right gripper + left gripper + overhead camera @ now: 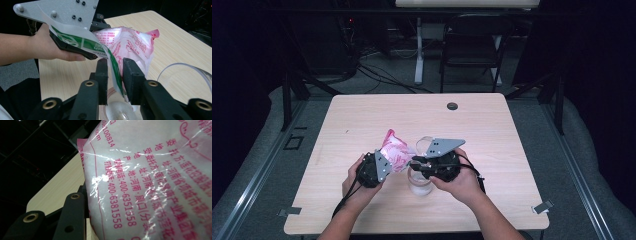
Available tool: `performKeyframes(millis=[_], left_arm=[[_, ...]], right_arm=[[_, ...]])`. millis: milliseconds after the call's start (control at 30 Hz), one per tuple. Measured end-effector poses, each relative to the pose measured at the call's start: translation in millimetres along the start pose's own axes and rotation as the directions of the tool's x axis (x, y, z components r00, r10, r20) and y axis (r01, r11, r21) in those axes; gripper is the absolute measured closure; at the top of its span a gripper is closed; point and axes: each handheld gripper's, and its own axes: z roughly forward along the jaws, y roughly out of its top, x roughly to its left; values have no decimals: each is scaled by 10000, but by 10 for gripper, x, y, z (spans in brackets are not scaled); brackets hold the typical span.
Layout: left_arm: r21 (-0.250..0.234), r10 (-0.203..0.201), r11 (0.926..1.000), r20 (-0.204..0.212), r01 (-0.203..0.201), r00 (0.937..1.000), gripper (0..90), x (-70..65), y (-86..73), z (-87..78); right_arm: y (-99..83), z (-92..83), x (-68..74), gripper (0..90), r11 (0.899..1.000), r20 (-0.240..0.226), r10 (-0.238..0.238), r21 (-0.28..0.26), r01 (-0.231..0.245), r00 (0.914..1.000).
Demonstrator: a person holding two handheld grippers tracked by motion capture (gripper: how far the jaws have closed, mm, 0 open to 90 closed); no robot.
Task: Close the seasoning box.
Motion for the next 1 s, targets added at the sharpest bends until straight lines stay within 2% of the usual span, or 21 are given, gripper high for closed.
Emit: performKeyframes(millis=[467,1000], left_arm=[[-160,611,9979,-545,-620,9966,616,-25,-3,-36],[-179,1255,9916,-1044,-1281,9866,616,-61,3,-62]], right_arm=[[-20,19,2,893,9995,-270,193,256,-186,9994],[-57,24,-50,900,9974,-530,607,415,-586,9967]])
